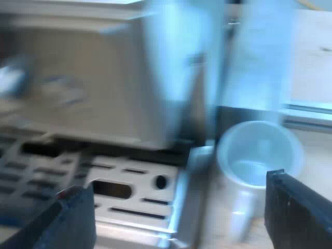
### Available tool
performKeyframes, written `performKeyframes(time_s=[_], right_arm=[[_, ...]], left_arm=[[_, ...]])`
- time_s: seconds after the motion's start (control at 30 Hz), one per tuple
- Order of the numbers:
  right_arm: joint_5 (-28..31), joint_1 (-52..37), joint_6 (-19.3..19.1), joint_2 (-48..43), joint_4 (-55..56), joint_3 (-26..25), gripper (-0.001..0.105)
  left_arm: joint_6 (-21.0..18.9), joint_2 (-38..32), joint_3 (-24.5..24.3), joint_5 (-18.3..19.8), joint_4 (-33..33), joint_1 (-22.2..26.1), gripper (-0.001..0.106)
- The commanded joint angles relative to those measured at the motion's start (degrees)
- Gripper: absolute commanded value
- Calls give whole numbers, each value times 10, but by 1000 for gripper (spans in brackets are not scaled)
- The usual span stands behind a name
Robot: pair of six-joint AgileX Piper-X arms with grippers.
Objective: Put the handle in the coffee machine
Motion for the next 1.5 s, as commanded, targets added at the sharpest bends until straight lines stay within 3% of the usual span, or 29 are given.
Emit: performKeyframes(time_s=[0.03, 0.17, 0.3, 0.53, 0.67, 0.87, 1.03, 1.23, 1.5], right_arm=[[-34, -60, -9, -23, 20, -7, 69], [-70, -148, -11, -48, 58, -7, 69], [-79, -226, -27, -80, 103, -7, 69], [-79, -293, -42, -139, 131, -6, 69], [-78, -298, -80, -194, 143, -1, 69], [-73, -298, -80, -285, 143, 19, 69], [-73, -298, -86, -377, 143, 45, 69], [-73, -298, -97, -481, 146, 68, 69], [-65, -298, -98, -505, 238, 52, 69]], left_arm=[[-32, -10, -1, -60, -22, -1, 73], [-95, -25, -1, -118, -84, -1, 73], [-130, -46, -1, -134, -126, -1, 73], [-131, -92, -1, -159, -138, -1, 73], [-131, -138, -1, -157, -147, -1, 73], [-135, -200, -1, -173, -172, -1, 73], [-174, -246, 7, -186, -167, -1, 73], [-175, -302, 35, -200, -166, -1, 73], [-147, -392, 80, -218, -72, -1, 73]])
